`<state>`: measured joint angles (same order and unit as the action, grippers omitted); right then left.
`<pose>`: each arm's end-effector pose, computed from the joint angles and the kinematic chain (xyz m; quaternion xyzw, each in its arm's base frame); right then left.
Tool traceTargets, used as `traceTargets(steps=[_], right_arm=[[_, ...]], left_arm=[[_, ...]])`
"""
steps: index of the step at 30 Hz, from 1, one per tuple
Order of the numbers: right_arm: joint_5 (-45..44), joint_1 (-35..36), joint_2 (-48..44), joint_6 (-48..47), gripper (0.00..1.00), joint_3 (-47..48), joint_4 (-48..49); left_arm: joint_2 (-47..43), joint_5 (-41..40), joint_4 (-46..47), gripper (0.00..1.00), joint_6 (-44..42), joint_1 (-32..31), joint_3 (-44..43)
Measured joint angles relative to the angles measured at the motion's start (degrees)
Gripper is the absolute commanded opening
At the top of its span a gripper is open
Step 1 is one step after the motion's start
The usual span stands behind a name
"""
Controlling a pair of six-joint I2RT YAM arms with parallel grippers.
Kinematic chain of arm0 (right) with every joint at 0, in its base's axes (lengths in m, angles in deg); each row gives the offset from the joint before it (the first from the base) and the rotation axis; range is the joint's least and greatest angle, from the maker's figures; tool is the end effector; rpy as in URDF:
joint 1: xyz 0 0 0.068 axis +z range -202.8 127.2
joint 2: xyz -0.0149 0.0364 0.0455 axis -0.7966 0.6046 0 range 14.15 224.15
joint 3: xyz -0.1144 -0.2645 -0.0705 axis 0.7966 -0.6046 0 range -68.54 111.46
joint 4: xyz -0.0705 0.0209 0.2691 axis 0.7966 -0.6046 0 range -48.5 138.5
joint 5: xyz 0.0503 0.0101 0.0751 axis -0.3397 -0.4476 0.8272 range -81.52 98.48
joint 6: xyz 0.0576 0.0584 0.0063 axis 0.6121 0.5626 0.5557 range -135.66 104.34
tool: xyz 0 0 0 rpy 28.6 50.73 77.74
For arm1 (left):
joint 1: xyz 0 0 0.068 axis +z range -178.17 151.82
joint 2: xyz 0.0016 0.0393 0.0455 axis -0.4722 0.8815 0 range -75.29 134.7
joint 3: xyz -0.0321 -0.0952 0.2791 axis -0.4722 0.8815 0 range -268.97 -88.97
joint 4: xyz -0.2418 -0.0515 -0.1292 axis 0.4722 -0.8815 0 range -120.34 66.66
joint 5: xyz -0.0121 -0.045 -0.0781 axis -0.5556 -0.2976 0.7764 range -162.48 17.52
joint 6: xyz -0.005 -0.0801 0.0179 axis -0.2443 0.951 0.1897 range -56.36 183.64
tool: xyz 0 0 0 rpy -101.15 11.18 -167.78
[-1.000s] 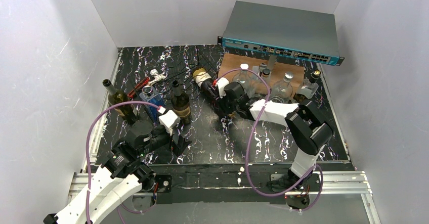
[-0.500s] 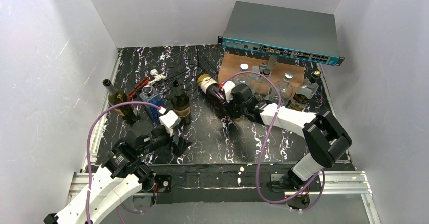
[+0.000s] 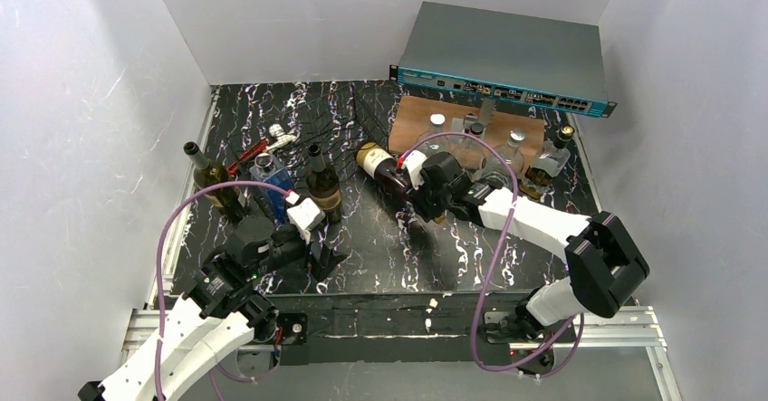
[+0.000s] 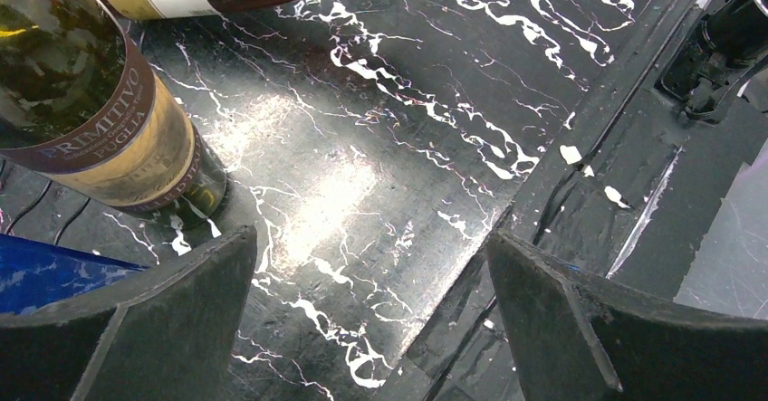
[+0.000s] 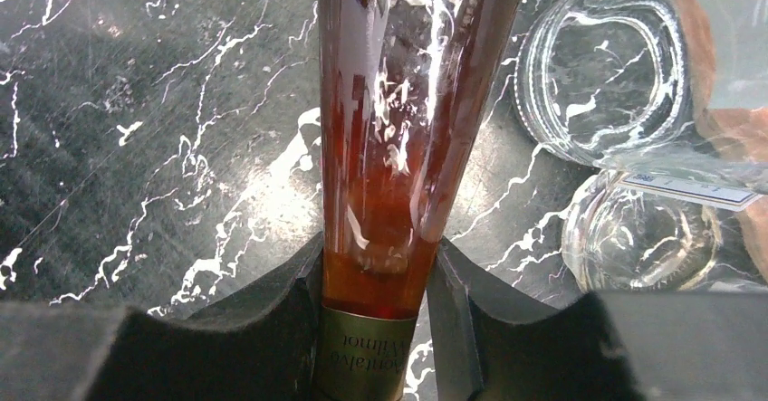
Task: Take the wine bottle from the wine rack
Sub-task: Pick up the wine bottle from the wine rack, then place the wine bottle at the center of the board.
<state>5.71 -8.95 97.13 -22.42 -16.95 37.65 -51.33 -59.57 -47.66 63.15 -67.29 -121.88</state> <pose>0.2540 0.2391 0.2160 -0.3820 0.8306 0.1077 0.3907 0.1031 -0.1045 0.2928 0.3319 0.7205 -0.2836 0.5388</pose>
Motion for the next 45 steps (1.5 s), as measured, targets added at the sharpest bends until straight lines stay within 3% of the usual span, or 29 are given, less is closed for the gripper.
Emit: traceTargets(steps=[34,45], right_arm=[[4.1,0.0,-9.8,-7.4,0.01,-0.8,-13.7],[11.6,1.3,-14.2,-12.0,0.01,-1.6,-21.3]], left_arm=[[3.3,4.5,1.5,0.98,0.0,0.0,0.3],[5.8,8.4,1.8,0.98,0.6,0.0,0.3]])
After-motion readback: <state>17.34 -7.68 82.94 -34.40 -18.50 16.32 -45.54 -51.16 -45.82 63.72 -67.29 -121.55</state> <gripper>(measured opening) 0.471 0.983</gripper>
